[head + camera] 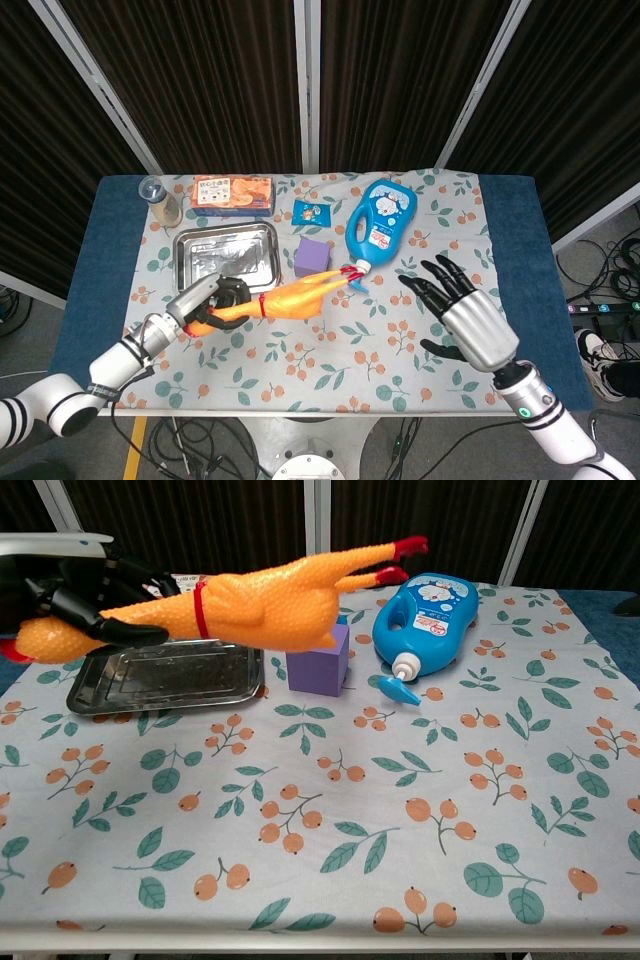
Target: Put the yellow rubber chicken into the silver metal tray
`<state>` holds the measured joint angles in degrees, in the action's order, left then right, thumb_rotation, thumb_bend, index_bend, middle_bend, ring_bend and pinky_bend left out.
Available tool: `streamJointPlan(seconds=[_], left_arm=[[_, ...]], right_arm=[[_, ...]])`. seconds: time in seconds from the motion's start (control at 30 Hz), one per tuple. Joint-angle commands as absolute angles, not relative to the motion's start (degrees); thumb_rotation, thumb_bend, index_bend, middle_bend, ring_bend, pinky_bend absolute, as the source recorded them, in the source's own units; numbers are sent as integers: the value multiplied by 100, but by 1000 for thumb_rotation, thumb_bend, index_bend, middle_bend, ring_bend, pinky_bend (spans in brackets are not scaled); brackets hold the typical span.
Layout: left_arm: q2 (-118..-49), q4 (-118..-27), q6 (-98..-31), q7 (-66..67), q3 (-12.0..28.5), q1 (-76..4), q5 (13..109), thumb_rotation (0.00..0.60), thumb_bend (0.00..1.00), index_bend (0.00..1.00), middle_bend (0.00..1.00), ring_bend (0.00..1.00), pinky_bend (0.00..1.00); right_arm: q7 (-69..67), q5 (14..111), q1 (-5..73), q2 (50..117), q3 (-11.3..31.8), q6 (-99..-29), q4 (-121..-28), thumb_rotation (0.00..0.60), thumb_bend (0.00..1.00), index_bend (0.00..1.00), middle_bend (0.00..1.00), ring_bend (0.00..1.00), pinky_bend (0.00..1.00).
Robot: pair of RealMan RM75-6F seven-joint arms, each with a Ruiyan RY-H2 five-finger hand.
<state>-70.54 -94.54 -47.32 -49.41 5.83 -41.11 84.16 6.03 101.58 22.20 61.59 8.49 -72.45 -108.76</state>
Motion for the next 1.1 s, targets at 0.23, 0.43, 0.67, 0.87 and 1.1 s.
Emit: streamJointPlan(seconds=[0.23,0.43,0.67,0.87,1.1], left_arm=[[-6972,-9930,-4079,-4491,1144,-4644,7384,600,707,768,834,758,840],[-6948,-10098,-3887,-4160,1339,-4797,6843,600,706,768,834,758,839],[-6874,-10213,-3744,-3957,1447,-4843,6532,600,707,768,835,758,839],[-6818,-10279,-3684,-3895,1525,-4821,6466,600,707,769,835,758,839],[-6776,-10306,-3589,-3880,1613,-4802,6393,600,707,768,834,758,840]], right_arm=[[2259,9043,3138,7102,1476,-6302,-10946,600,0,94,234,67,59],[2996,8544,3512,7565,1672,-6140,-10840,600,0,128,246,67,59],[3559,8163,3823,7843,1769,-6098,-10709,600,0,182,277,68,60],[3787,7881,4028,8027,1773,-6072,-10582,600,0,269,290,68,60],[3917,7659,4194,8115,1755,-6101,-10544,600,0,293,310,72,60]])
